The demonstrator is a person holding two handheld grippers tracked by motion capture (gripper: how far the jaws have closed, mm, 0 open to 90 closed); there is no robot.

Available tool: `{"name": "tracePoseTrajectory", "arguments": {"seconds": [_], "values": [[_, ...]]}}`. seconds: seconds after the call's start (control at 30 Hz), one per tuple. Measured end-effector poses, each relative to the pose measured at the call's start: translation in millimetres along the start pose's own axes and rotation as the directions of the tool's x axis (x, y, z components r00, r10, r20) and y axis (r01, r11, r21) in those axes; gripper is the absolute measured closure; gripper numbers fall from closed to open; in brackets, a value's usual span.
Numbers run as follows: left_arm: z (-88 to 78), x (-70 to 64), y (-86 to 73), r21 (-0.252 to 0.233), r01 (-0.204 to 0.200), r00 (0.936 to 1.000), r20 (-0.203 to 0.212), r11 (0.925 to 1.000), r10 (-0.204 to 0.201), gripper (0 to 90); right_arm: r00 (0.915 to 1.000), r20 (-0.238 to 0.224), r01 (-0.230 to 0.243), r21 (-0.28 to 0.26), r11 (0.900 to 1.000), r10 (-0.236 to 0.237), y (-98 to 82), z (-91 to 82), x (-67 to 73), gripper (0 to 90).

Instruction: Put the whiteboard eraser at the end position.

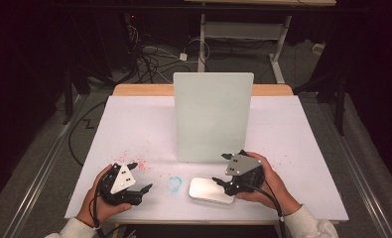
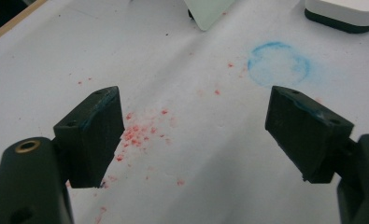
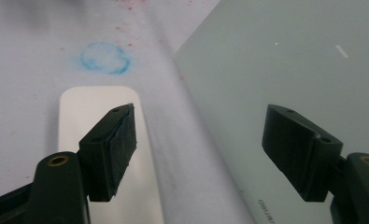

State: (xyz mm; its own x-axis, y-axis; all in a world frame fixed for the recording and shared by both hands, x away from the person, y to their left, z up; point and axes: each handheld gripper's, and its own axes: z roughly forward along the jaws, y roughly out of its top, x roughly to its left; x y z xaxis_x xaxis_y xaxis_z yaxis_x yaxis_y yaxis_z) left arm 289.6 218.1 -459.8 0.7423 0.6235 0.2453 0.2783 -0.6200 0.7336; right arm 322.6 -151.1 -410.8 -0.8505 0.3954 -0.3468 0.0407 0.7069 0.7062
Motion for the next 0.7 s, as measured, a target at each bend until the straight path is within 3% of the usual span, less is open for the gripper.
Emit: {"name": "tracePoseTrajectory", "arguments": {"seconds": [0.23,0.47,0.7], "values": [[0.2,-0.2,0.0,0.001,-0.001,1.0000,-0.001,1.0000,0.001,18.7,0.9970,0.076,-0.015,-0.008,1.000,0.015,-1.9,-6.8,-7.7,26.4],[-0.4,-0.1,-0.1,0.001,-0.003,1.0000,-0.002,1.0000,0.003,18.7,0.9884,0.149,-0.030,-0.020,0.999,0.033,-5.7,-11.4,-14.6,25.2],[-0.6,-0.3,0.0,0.000,-0.005,1.0000,-0.002,1.0000,0.005,18.7,0.9654,0.254,-0.054,-0.036,0.998,0.062,-9.9,-17.0,-19.7,20.6]]}}
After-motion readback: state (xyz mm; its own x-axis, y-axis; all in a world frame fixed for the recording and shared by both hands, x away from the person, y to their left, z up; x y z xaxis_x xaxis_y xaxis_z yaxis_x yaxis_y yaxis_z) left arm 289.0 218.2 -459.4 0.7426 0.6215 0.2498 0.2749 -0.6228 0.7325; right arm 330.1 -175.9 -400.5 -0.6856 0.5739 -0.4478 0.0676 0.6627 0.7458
